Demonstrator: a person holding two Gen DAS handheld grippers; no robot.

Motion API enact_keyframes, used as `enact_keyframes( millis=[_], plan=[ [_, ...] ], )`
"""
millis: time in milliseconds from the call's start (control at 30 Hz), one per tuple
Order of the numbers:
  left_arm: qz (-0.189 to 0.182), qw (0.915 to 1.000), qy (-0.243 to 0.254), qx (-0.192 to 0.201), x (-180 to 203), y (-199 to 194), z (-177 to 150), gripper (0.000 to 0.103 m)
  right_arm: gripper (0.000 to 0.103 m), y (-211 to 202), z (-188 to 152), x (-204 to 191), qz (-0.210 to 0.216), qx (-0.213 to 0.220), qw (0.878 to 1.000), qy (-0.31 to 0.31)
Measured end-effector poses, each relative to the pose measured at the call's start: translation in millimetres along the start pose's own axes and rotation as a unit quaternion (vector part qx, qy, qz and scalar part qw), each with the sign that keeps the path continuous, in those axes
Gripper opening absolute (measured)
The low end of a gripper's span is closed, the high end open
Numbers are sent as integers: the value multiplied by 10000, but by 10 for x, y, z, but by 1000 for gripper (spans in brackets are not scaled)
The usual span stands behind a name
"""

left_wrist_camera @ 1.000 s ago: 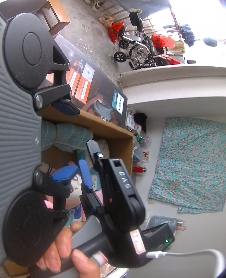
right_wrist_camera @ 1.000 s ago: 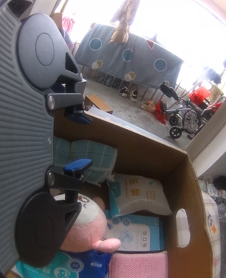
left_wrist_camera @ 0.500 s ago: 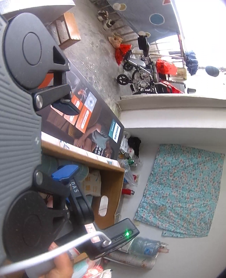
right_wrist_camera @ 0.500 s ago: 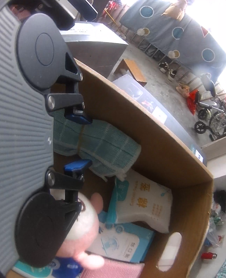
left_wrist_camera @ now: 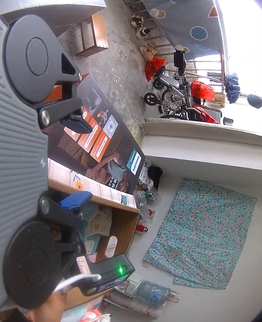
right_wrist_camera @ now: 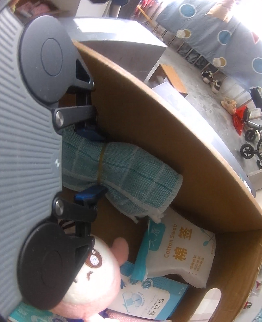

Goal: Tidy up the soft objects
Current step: 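Lower the towel beside the bunny and open the right gripper, then move both tools back over the bed toward the white strawberry-print cup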

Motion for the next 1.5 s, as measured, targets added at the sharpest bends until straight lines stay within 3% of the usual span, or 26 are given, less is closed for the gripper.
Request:
enact_keyframes(
  millis=[167,367,533,633,733,967,1033,1167,1267,1367,1500],
  plan=[
    [-6,10000,-66,2,-15,-15,-24,64,33,-42,-65,-25,-371,160,9991,126],
    [-78,10000,-35,15,-1,-4,-38,64,31,-199,-188,-6,-815,471,9950,331],
    [-105,9999,-23,16,-5,2,-41,64,30,-350,-288,116,-827,733,9923,558],
    [-115,9999,-12,-3,10,12,-35,64,32,-334,-222,136,-508,606,9949,630],
    [-113,9999,43,6,40,3,-40,64,47,-323,-194,158,-97,640,9955,692],
    [-120,9997,213,-33,126,-3,-38,68,48,-504,-315,254,375,951,9907,902],
    [-164,9993,323,-33,192,-17,-47,72,52,-631,-434,279,536,1145,9868,1011],
    [-232,9979,609,19,388,-50,-100,80,70,-919,-760,344,764,1637,9773,1104],
    [-356,9960,816,-43,569,-48,-138,82,76,-1113,-1029,448,988,1922,9695,1153],
    [-524,9928,1071,-101,789,-38,-178,85,78,-1289,-1274,582,1153,2041,9646,1208],
    [-716,9880,1367,-81,1114,-53,-247,86,78,-1519,-1622,811,975,2264,9594,1371]
  ],
)
Point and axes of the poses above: each gripper's, at about its wrist camera, not at the fingertips, and y roughly the way its jaws point, x to its right, z to its top, the point moved 2 cm from there along y, roughly the way its jaws point, and after that the axes turned 15 degrees about -x, right-handed, at the moved point
